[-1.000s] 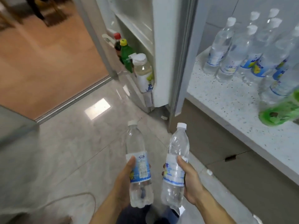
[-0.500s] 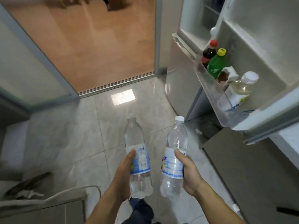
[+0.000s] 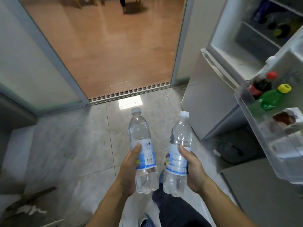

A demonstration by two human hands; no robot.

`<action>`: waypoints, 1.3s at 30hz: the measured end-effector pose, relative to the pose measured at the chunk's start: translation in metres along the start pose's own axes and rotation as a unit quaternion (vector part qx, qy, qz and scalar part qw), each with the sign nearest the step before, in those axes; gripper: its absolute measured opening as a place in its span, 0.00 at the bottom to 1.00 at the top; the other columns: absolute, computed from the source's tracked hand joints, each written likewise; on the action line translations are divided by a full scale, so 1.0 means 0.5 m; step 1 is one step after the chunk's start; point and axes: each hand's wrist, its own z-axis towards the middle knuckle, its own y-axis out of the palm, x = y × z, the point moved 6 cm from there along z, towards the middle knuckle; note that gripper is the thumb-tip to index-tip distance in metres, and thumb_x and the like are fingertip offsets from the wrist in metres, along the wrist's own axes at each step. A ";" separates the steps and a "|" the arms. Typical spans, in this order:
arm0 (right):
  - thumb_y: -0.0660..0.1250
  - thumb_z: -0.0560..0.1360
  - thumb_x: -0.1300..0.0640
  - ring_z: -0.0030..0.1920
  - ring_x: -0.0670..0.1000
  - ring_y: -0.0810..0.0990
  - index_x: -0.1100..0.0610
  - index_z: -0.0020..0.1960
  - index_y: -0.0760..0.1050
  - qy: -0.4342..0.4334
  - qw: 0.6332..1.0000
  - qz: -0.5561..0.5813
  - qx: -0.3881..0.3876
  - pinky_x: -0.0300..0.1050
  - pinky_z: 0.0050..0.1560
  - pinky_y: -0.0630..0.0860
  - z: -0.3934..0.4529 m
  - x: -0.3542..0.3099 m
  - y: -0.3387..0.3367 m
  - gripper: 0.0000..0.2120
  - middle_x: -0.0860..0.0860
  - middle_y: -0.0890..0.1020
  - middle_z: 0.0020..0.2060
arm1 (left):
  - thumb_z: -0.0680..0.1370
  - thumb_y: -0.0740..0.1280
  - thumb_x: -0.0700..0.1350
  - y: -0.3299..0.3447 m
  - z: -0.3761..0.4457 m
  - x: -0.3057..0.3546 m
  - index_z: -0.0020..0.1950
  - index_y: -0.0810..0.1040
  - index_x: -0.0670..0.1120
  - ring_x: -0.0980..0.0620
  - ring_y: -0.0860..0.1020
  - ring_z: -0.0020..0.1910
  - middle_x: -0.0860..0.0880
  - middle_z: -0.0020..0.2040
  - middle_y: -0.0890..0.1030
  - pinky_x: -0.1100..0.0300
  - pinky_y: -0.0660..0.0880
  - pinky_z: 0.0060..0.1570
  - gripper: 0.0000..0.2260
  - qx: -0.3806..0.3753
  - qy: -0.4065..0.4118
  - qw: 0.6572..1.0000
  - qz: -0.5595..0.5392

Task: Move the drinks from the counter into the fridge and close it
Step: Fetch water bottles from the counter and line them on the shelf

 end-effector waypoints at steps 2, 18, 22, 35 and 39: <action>0.74 0.61 0.36 0.45 0.58 0.85 0.57 0.54 0.82 0.000 1.000 0.006 0.010 0.52 0.46 0.81 0.057 -0.022 -0.003 0.31 0.61 0.84 0.47 | 0.68 0.67 0.65 0.000 0.051 0.033 0.62 0.78 0.49 0.44 0.85 0.49 0.44 0.52 0.86 0.54 0.81 0.40 0.29 0.009 -0.003 1.000 0.017; 0.72 0.67 0.41 0.42 0.57 0.86 0.59 0.57 0.80 -0.027 0.990 0.111 0.082 0.49 0.41 0.82 0.452 -0.340 -0.071 0.26 0.58 0.86 0.45 | 0.65 0.70 0.67 0.164 0.468 0.360 0.59 0.80 0.49 0.44 0.85 0.48 0.45 0.50 0.86 0.53 0.82 0.39 0.30 -0.009 -0.009 0.994 0.106; 0.70 0.67 0.41 0.44 0.57 0.86 0.60 0.62 0.77 -0.037 0.979 0.134 0.146 0.49 0.41 0.82 0.524 -0.381 -0.100 0.31 0.59 0.86 0.47 | 0.66 0.67 0.64 0.213 0.578 0.410 0.57 0.80 0.47 0.46 0.86 0.44 0.44 0.48 0.87 0.55 0.81 0.35 0.28 -0.051 -0.038 0.991 0.120; 0.73 0.65 0.42 0.47 0.58 0.85 0.59 0.63 0.77 -0.116 0.911 0.201 0.341 0.56 0.50 0.81 0.699 -0.533 -0.108 0.32 0.59 0.86 0.48 | 0.70 0.70 0.63 0.349 0.916 0.614 0.62 0.80 0.42 0.46 0.84 0.44 0.42 0.51 0.85 0.54 0.79 0.40 0.30 -0.218 -0.108 0.951 0.189; 0.76 0.63 0.42 0.46 0.59 0.85 0.60 0.62 0.78 -0.138 0.883 0.230 0.386 0.55 0.49 0.82 0.711 -0.552 -0.141 0.33 0.60 0.86 0.48 | 0.69 0.70 0.62 0.429 0.974 0.623 0.65 0.77 0.40 0.44 0.83 0.41 0.40 0.50 0.84 0.54 0.79 0.36 0.33 -0.257 -0.142 0.935 0.200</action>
